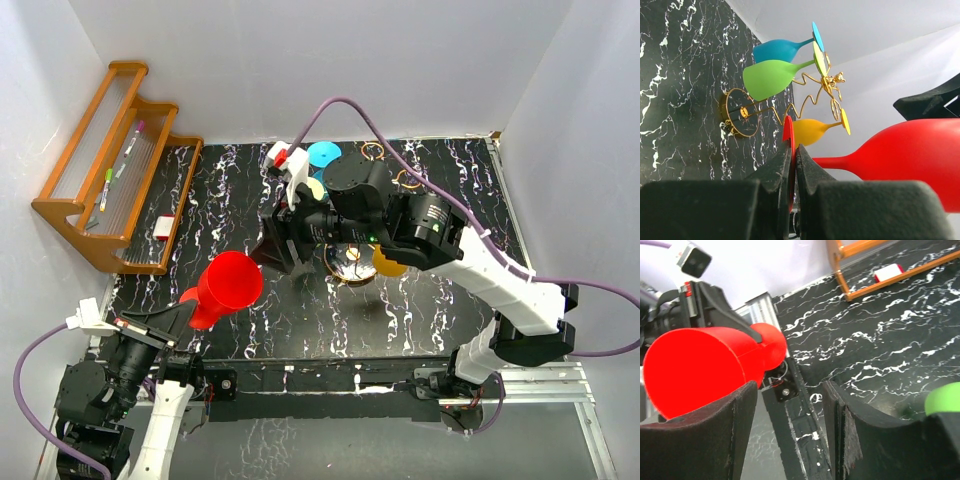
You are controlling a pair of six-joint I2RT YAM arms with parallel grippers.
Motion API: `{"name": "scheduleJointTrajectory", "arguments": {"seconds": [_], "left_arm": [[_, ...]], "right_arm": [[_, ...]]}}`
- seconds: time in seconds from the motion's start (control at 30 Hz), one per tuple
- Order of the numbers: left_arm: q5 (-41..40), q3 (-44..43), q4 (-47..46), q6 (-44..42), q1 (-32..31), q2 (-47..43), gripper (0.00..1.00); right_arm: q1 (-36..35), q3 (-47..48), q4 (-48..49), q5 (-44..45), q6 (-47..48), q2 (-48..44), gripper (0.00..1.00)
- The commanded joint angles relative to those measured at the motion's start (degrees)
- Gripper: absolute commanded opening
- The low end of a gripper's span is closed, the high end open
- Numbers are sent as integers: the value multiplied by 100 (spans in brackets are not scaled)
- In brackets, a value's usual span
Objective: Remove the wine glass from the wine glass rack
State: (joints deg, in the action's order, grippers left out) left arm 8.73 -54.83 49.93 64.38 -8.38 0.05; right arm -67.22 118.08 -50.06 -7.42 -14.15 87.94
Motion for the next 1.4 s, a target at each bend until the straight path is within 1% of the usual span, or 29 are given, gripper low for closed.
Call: {"name": "scheduleJointTrajectory", "arguments": {"seconds": [0.0,0.1,0.33,0.5,0.9,1.1,1.17,1.23,1.33,1.37], "left_arm": [[-29,-144,-163,-164,-41,193,0],[-5,-113,-193,-188,-41,232,0],[13,-88,-247,-211,-41,258,0],[-20,-82,-212,-180,-43,250,0],[31,-55,-316,-167,-40,293,0],[65,-47,-331,-192,-40,351,0],[66,-66,-320,-221,-40,408,0],[69,-100,-317,-266,-41,472,0],[61,-181,-228,-327,-38,634,0],[28,-236,-149,-368,-36,726,0]], "right_arm": [[7,178,150,-678,-100,-197,56],[7,59,207,-516,-122,-312,56],[7,136,247,-141,-88,-392,55],[8,112,353,-147,-109,-366,55],[11,186,282,-807,-130,-42,55],[7,306,231,-1043,-166,224,53],[7,364,200,-1076,-162,325,50],[9,424,180,-1111,-158,408,41],[5,595,93,-921,-163,485,17],[7,640,67,-791,-165,498,11]]}}
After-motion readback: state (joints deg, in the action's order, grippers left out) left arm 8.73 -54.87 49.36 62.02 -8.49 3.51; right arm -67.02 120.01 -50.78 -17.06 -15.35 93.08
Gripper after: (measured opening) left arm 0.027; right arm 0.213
